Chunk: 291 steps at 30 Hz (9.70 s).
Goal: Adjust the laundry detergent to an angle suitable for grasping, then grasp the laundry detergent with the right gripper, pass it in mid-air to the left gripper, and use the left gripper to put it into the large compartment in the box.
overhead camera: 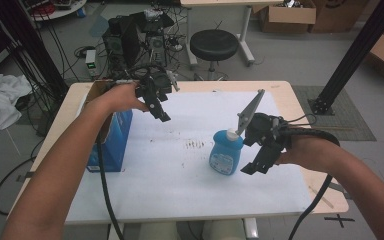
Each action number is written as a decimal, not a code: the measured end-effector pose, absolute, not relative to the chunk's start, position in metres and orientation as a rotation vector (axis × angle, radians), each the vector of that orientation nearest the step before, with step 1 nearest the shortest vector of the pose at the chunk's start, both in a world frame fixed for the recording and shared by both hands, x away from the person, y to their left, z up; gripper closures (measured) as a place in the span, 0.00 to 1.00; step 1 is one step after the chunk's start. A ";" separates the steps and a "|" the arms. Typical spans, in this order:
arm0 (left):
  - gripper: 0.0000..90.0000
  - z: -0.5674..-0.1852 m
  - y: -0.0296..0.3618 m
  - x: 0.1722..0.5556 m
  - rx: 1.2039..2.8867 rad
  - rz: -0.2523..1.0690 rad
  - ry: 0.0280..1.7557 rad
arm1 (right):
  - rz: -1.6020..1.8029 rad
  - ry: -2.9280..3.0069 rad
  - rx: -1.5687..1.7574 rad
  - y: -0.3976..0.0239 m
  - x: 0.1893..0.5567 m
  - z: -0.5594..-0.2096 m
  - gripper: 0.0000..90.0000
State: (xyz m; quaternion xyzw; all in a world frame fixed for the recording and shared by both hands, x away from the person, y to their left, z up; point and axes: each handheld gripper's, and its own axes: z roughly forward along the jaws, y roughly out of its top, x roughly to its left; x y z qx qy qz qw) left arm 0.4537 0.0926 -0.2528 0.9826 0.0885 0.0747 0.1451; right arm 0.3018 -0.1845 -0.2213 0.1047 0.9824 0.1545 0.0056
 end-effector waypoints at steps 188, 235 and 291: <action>0.25 -0.262 0.107 0.455 2.835 0.220 0.289 | 1.361 2.484 0.810 -0.224 0.334 -0.373 0.17; 0.25 -0.263 0.107 0.455 2.842 0.219 0.286 | 1.417 2.394 0.818 -0.217 0.335 -0.385 0.29; 0.25 -0.232 0.083 0.408 2.839 0.224 0.085 | 1.505 2.548 0.473 -0.209 0.338 -0.341 0.49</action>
